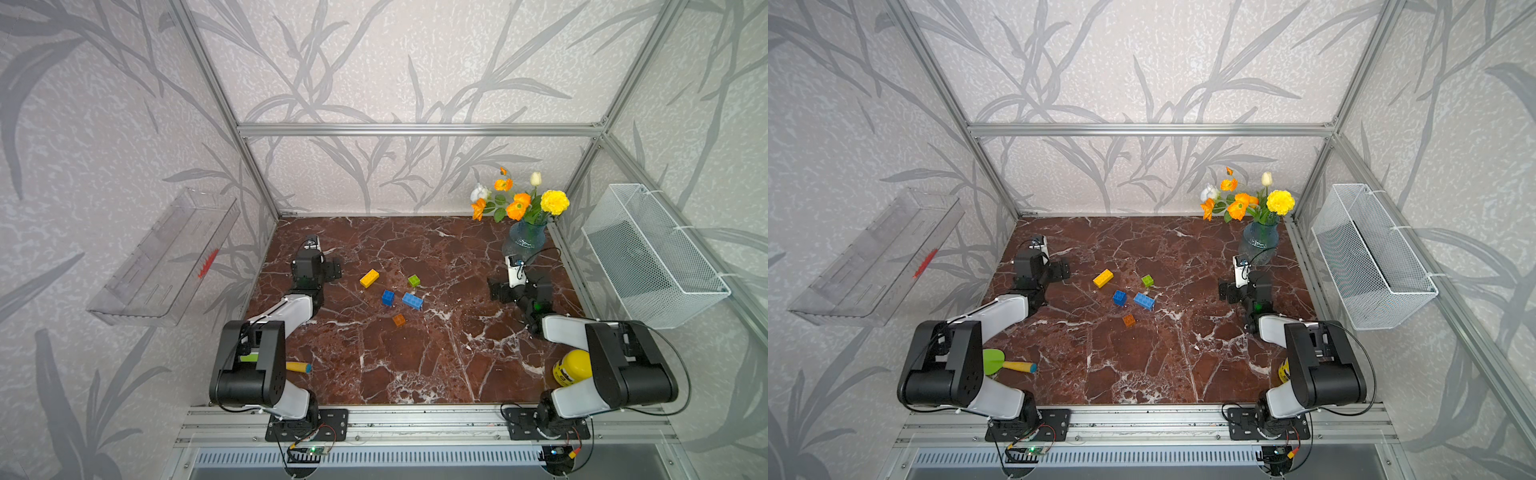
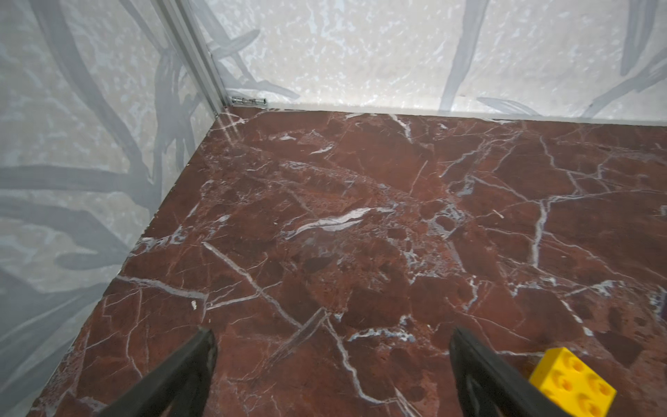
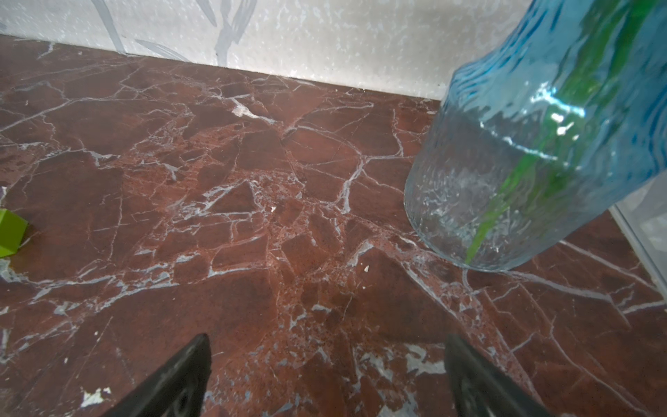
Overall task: Assemble the letter f with lego
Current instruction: Pick up the lego brick from the center of the board.
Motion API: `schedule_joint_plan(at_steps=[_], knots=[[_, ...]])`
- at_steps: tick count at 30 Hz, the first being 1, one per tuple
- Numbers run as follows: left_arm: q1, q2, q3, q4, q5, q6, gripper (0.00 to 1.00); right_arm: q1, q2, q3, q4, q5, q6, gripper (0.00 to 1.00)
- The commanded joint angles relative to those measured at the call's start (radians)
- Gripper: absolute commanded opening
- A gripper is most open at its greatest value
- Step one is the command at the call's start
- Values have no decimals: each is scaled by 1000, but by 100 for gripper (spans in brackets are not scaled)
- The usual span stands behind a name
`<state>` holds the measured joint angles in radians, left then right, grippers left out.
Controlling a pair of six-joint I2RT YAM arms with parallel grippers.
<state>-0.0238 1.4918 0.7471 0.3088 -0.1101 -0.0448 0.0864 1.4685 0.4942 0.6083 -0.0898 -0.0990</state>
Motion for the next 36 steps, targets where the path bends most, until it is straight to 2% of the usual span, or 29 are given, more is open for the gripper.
schedule_joint_plan(at_steps=[1,5,9,12,16,20,25,29,36], knots=[[-26,-68,14,-183,58,-15,100,51,-96,56,-147,24,-46,99],[-32,-175,35,-255,229,-36,99,75,-157,145,-332,-27,-25,100],[-46,-312,12,-304,350,-66,99,123,-188,211,-435,-96,-29,98],[-67,-436,-52,-304,340,-101,99,180,-165,290,-542,-159,-41,95],[-118,-618,-186,-242,398,-110,100,260,-96,393,-657,-247,-60,91],[-208,-776,-298,-203,341,-88,99,341,-32,449,-675,-297,-48,86],[-245,-932,-387,-185,308,-78,99,461,81,521,-672,-285,-51,81],[-248,-987,-413,-200,288,-59,99,536,190,584,-657,-272,-43,75],[-248,-979,-442,-198,314,-37,99,617,393,731,-663,-273,-33,64]])
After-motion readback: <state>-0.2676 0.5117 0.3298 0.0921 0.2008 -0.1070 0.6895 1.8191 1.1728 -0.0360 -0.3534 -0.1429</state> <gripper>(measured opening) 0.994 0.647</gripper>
